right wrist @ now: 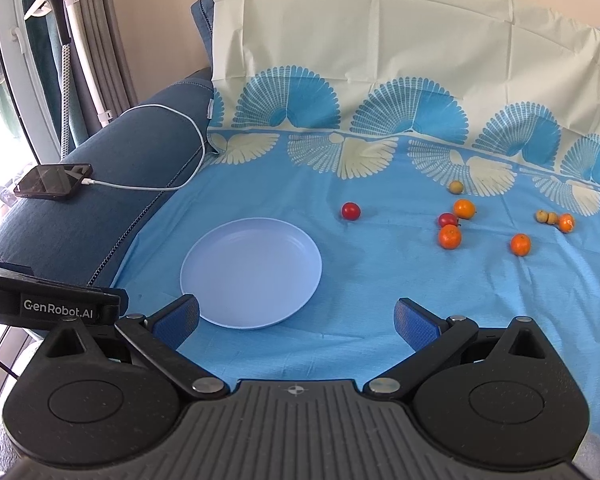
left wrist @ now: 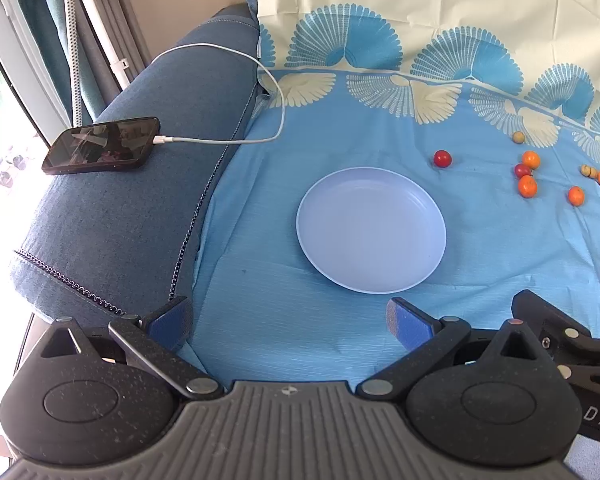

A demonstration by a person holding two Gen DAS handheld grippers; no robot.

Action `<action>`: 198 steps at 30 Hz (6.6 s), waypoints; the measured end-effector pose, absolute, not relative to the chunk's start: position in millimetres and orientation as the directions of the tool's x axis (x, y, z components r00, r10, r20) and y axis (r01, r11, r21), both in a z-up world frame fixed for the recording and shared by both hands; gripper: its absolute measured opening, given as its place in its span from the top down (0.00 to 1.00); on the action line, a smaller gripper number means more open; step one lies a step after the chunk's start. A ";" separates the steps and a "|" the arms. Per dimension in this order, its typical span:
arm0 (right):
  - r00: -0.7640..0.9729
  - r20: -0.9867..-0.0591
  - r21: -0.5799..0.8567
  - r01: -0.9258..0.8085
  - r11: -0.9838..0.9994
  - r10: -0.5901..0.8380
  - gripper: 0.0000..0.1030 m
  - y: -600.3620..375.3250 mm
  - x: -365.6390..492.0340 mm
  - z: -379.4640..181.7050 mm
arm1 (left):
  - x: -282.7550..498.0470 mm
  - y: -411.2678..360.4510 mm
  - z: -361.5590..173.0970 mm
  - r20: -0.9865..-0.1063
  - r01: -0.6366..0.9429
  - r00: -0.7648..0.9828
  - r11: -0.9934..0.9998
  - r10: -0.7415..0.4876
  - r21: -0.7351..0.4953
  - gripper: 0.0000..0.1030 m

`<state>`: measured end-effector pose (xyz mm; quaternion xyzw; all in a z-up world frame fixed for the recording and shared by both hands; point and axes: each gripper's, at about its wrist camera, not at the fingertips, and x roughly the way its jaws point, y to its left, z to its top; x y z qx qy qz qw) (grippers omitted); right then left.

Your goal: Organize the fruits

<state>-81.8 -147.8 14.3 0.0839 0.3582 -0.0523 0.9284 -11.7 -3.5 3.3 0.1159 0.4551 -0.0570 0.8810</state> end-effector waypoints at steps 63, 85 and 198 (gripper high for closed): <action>0.288 -0.765 0.053 0.920 0.389 -0.576 0.00 -610.5 -100.7 -199.6 | 258.6 -283.6 -183.0 -0.930 0.319 0.368 0.937 0.017 0.143 0.00; 0.324 -0.689 0.051 0.914 0.402 -0.648 0.74 -577.3 -107.0 -177.5 | 232.3 -267.2 -142.2 -0.910 0.331 0.380 0.943 -0.162 -0.030 0.67; 0.651 -0.759 0.072 0.059 0.996 0.016 0.74 -152.3 73.4 -108.3 | 158.9 -34.7 -128.2 -0.909 0.232 0.405 0.973 -0.099 -0.003 0.66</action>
